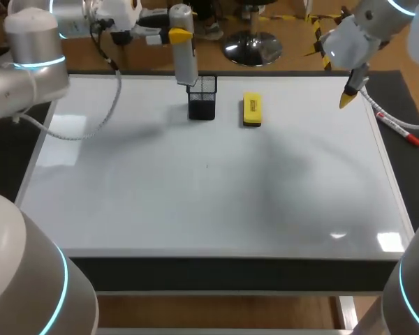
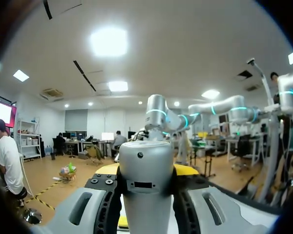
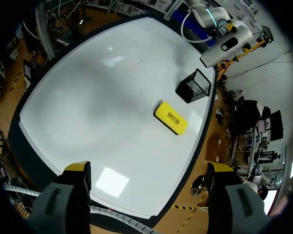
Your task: Pick up the inspection probe, press it on each red-marked spot on the whiteboard one by one, put down the probe, pick up the eraser, and wipe off all the red marks.
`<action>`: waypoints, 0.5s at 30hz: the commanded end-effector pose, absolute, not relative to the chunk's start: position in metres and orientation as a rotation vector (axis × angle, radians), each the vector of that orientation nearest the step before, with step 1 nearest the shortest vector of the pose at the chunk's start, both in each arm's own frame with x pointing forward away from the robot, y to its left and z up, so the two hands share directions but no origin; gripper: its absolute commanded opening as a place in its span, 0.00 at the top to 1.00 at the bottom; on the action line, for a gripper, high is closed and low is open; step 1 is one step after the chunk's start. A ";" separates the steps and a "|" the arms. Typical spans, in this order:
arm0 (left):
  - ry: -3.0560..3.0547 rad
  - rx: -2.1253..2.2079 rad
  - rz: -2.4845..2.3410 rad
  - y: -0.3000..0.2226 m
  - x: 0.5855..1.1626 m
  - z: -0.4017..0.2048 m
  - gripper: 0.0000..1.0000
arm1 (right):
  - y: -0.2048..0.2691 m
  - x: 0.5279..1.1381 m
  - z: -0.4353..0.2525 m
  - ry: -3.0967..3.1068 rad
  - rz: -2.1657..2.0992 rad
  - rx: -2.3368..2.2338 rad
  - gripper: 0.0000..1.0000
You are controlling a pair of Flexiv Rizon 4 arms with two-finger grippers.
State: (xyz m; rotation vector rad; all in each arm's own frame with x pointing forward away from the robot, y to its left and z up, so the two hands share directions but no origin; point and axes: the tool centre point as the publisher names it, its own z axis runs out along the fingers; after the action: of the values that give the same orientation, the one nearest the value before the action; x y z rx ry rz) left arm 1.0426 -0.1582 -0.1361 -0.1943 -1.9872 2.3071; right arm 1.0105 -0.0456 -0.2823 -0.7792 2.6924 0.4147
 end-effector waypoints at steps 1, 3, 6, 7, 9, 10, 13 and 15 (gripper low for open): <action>-2.014 -0.133 2.328 -0.165 1.045 -0.139 1.00 | -0.045 1.011 -0.282 2.695 0.409 -0.782 0.00; -2.011 -0.131 2.328 -0.168 1.047 -0.141 1.00 | -0.045 1.011 -0.282 2.695 0.409 -0.782 0.00; -1.995 -0.122 2.332 -0.173 1.051 -0.144 1.00 | -0.045 1.011 -0.282 2.695 0.409 -0.782 0.00; -1.993 -0.120 2.336 -0.174 1.052 -0.144 1.00 | -0.045 1.011 -0.282 2.695 0.409 -0.782 0.00; -1.987 -0.114 2.346 -0.176 1.053 -0.143 1.00 | -0.045 1.011 -0.282 2.695 0.409 -0.782 0.00; -1.984 -0.108 2.354 -0.177 1.054 -0.143 1.00 | -0.045 1.011 -0.282 2.695 0.409 -0.782 0.00; -1.987 -0.096 2.356 -0.181 1.058 -0.146 1.00 | -0.045 1.011 -0.282 2.695 0.409 -0.782 0.00; -1.995 -0.093 2.353 -0.184 1.059 -0.147 1.00 | -0.045 1.011 -0.282 2.695 0.409 -0.782 0.00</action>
State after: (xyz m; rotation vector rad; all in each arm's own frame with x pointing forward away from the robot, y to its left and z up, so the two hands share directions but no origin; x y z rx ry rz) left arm 1.0565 -0.1792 -0.1473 -0.0926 -1.9969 2.3518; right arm 1.0105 -0.0456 -0.2822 -0.7793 2.6928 0.4153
